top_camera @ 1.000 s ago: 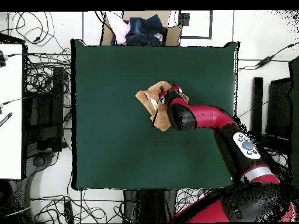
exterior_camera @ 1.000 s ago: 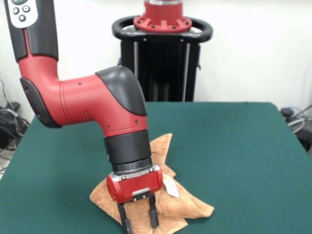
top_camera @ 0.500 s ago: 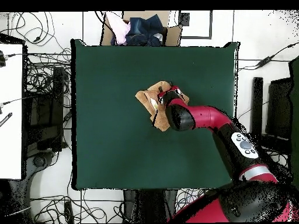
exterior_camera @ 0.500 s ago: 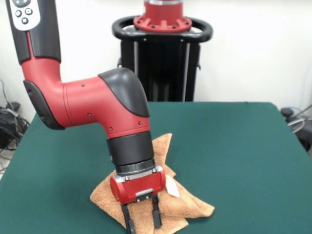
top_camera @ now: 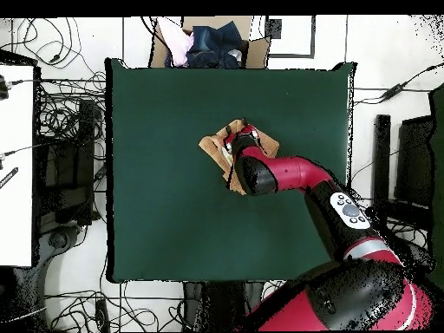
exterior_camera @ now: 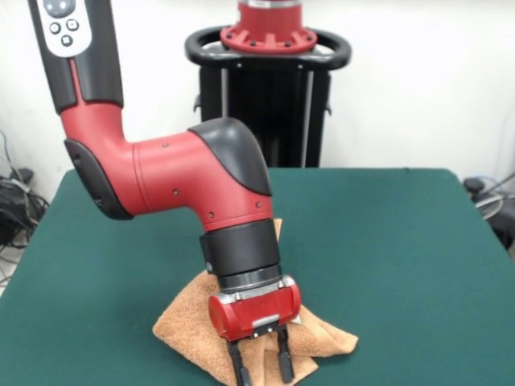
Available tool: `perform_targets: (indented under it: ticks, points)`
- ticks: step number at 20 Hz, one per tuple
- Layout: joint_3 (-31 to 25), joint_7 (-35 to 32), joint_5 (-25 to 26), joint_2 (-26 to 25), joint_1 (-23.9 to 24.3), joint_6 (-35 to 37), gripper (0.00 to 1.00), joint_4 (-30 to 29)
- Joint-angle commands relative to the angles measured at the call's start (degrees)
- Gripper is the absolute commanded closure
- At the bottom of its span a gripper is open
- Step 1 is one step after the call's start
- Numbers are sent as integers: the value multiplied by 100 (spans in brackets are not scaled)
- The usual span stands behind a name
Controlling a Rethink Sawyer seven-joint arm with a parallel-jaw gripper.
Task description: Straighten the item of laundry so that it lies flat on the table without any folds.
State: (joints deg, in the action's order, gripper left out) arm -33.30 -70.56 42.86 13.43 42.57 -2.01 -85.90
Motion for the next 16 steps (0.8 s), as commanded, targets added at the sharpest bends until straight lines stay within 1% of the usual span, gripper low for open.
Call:
perform_targets:
  ticks: [1, 4, 8, 14, 16]
  points:
    - [-48, -337, 468, -577, 1, 136, 0, 152]
    - [-37, -336, 525, -681, 35, 38, 0, 184]
    - [-44, -327, 511, -685, 12, 12, 0, 200]
    - [-598, 236, 666, -1048, 411, 489, 0, 404]
    - [-613, 245, 714, -1080, 441, 481, 0, 418]
